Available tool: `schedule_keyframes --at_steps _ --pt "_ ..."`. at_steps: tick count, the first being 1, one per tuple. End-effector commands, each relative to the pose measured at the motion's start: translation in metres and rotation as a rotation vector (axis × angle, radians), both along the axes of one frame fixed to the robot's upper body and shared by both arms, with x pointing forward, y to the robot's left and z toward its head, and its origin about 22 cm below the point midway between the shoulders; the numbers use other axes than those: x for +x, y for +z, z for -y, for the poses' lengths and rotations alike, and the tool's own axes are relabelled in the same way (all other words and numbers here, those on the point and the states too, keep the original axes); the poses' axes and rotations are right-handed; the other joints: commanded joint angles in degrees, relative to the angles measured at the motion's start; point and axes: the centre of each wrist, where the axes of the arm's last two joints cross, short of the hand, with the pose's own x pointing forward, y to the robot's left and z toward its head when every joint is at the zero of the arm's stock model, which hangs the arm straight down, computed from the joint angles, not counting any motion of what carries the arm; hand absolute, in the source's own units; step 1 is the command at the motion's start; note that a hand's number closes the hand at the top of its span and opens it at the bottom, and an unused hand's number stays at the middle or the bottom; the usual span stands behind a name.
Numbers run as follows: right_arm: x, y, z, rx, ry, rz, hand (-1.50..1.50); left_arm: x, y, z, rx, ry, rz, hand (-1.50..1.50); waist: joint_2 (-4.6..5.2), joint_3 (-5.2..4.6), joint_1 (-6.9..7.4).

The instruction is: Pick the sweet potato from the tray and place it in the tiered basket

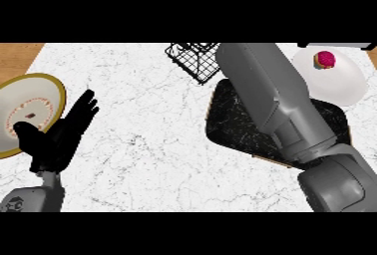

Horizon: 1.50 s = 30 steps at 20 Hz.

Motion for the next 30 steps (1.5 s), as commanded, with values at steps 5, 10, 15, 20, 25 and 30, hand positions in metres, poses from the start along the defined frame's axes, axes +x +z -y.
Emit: schedule_keyframes --at_steps 5,10,15,20,25,30 --pt "0.002 -0.017 0.007 0.016 -0.085 0.194 1.5 0.001 0.001 0.005 -0.005 -0.016 -0.01 0.0 0.36 0.02 0.87" --pt "0.004 -0.025 0.011 0.031 -0.077 0.174 -1.5 0.001 0.003 0.016 0.002 -0.037 0.013 0.0 0.81 0.01 1.88" --pt "0.009 -0.006 0.021 0.023 -0.065 0.192 -1.5 0.014 0.012 0.023 -0.001 -0.032 0.006 0.0 0.77 0.03 1.39" --pt "0.009 -0.002 0.024 0.185 -0.103 0.268 -1.5 0.008 0.008 0.015 -0.011 -0.037 0.015 0.0 1.11 0.06 2.42" --pt "0.011 0.013 0.033 0.372 -0.128 0.369 -1.5 0.0 -0.009 0.023 -0.02 -0.031 0.008 0.0 0.81 0.11 1.62" --pt "0.009 0.012 0.042 0.544 -0.156 0.485 -1.5 0.003 0.003 0.01 -0.001 0.007 0.002 0.0 0.11 0.18 0.2"
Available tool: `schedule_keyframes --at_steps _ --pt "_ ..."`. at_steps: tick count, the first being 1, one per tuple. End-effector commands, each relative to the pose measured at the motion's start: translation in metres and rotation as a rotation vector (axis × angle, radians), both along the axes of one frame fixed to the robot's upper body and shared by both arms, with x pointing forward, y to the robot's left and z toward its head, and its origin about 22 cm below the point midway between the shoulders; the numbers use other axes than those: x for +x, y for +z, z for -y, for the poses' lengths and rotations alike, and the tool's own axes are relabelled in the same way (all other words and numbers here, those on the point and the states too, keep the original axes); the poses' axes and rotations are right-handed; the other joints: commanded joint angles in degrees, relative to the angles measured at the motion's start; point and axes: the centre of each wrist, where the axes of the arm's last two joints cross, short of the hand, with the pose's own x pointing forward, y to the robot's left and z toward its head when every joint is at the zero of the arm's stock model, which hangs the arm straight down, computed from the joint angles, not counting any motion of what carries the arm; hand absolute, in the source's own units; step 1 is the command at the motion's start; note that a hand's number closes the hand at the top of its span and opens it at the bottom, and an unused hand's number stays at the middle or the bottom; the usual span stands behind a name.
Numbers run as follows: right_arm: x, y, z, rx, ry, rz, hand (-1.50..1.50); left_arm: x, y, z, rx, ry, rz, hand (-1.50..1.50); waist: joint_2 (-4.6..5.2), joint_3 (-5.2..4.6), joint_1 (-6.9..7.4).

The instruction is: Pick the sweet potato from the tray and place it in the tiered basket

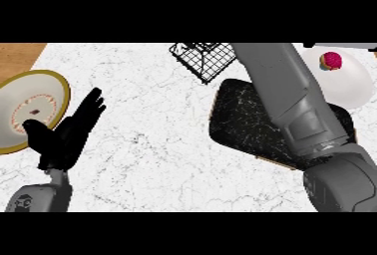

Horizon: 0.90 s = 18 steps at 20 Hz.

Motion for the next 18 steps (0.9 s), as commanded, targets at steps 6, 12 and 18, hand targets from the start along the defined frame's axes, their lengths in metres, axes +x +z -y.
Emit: schedule_keyframes --at_steps 6,12,18 --pt "0.001 0.001 0.039 0.219 -0.133 0.2 -1.5 -0.012 -0.017 -0.022 0.003 0.043 -0.02 0.0 -0.86 -0.06 -2.13" --pt "0.001 0.021 0.076 0.24 -0.18 0.236 -1.5 -0.013 -0.018 -0.025 -0.002 0.078 -0.025 0.0 -1.94 -0.1 -4.55" --pt "-0.016 0.027 0.141 0.232 -0.202 0.259 -1.5 -0.021 -0.033 -0.022 0.005 0.116 -0.047 0.0 -2.47 -0.1 -6.18"
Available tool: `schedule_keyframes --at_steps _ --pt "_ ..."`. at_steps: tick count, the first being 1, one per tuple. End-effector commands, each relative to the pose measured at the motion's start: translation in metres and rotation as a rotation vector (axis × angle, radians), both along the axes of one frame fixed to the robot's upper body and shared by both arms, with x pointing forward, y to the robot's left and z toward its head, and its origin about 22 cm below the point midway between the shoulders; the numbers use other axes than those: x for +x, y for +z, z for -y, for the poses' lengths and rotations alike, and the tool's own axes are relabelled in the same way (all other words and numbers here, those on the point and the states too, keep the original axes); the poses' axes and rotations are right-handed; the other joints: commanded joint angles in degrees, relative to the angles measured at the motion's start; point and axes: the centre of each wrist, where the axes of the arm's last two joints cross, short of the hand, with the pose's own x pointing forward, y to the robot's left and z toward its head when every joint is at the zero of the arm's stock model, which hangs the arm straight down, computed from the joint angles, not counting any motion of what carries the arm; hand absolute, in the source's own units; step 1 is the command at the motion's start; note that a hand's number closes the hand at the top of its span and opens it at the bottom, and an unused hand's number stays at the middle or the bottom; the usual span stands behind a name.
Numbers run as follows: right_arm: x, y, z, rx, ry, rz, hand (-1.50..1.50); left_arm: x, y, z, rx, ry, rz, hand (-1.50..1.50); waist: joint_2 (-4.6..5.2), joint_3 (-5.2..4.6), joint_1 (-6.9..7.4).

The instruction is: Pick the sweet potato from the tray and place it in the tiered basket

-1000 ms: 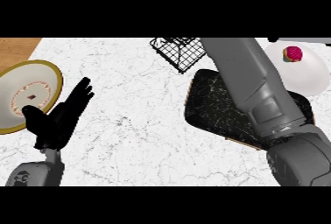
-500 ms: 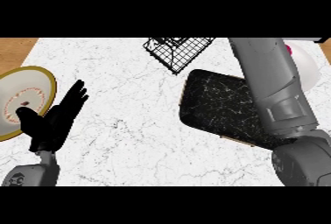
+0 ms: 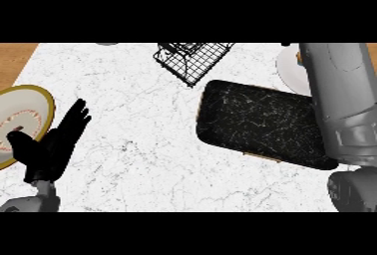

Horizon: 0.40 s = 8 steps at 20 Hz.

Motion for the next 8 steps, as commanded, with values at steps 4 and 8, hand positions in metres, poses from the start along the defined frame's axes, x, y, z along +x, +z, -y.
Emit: schedule_keyframes --at_steps 4,8 --pt "-0.037 -0.005 0.072 -0.026 -0.006 0.001 -1.5 -0.003 0.008 0.004 -0.007 0.036 0.006 0.0 -0.68 0.0 -1.82" --pt "-0.071 -0.005 0.112 -0.056 -0.013 -0.017 -1.5 0.0 0.009 -0.009 -0.014 0.026 -0.005 0.0 -0.45 -0.02 -1.63"
